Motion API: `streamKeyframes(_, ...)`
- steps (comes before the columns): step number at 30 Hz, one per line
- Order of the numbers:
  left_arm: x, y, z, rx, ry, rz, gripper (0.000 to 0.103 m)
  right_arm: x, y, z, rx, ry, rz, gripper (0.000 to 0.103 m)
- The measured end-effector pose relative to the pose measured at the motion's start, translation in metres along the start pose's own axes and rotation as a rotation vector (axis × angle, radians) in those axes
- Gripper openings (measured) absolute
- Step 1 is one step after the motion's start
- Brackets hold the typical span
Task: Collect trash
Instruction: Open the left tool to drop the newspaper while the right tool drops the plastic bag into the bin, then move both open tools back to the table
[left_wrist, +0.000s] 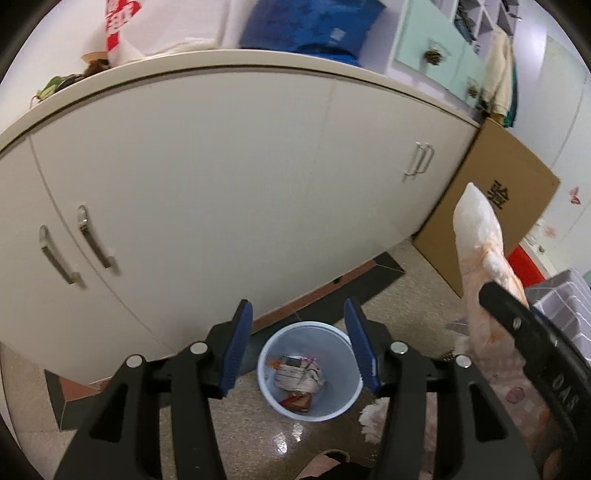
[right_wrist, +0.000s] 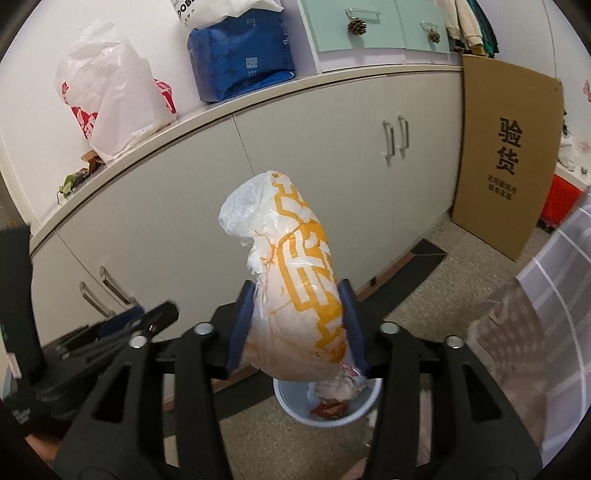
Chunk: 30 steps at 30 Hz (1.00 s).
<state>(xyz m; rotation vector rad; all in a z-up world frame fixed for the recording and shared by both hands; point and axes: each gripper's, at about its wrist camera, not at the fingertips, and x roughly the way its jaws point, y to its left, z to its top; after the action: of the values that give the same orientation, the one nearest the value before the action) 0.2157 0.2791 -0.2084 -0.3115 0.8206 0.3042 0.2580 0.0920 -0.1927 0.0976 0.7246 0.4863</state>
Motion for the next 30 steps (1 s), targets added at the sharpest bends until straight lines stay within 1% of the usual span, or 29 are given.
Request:
streamKeyframes(1, 0.0, 0.002, 0.001, -0.01, 0.005, 0.002, 0.051, 0.006, -0.001, 0.002, -0.003, 0.008, -0.013, 0.076)
streamKeyframes(4, 0.0, 0.006, 0.002, -0.03, 0.011, 0.013, 0.052, 0.011, -0.003, 0.002, -0.005, 0.038, -0.019, 0.077)
streamKeyframes(7, -0.004, 0.004, 0.002, -0.028, 0.002, 0.013, 0.056, 0.003, -0.008, -0.002, 0.018, 0.042, -0.011, 0.077)
streamKeyframes(9, -0.009, 0.001, 0.002, -0.022, -0.01, 0.012, 0.057, -0.005, -0.011, -0.005, 0.033, 0.052, -0.017, 0.077)
streamKeyframes(11, -0.015, -0.006, 0.001, -0.011, -0.015, 0.001, 0.057, -0.017, -0.016, -0.006, 0.051, 0.046, -0.023, 0.077)
streamKeyframes(13, -0.02, -0.012, 0.001, -0.002, -0.021, -0.006, 0.061, -0.03, -0.021, -0.004, 0.075, 0.041, -0.033, 0.077)
streamKeyframes(15, -0.03, -0.021, 0.001, 0.007, -0.033, -0.026, 0.064, -0.044, -0.027, -0.002, 0.094, 0.023, -0.037, 0.077)
streamKeyframes(17, -0.039, -0.03, 0.002, 0.018, -0.042, -0.049, 0.064, -0.061, -0.033, 0.001, 0.112, 0.001, -0.035, 0.078)
streamKeyframes(21, -0.063, -0.062, 0.003, 0.045, -0.06, -0.137, 0.069, -0.107, -0.053, 0.008, 0.144, -0.061, -0.064, 0.079)
streamKeyframes(23, -0.072, -0.079, 0.003, 0.061, -0.063, -0.18, 0.07, -0.13, -0.066, 0.01, 0.151, -0.091, -0.098, 0.08)
streamKeyframes(25, -0.083, -0.108, 0.002, 0.102, -0.063, -0.236, 0.073, -0.158, -0.087, 0.01, 0.172, -0.128, -0.132, 0.08)
streamKeyframes(28, -0.099, -0.154, -0.005, 0.182, -0.064, -0.283, 0.074, -0.193, -0.114, 0.007, 0.2, -0.171, -0.185, 0.08)
streamKeyframes(30, -0.109, -0.185, -0.013, 0.234, -0.065, -0.32, 0.074, -0.222, -0.138, 0.002, 0.215, -0.201, -0.247, 0.08)
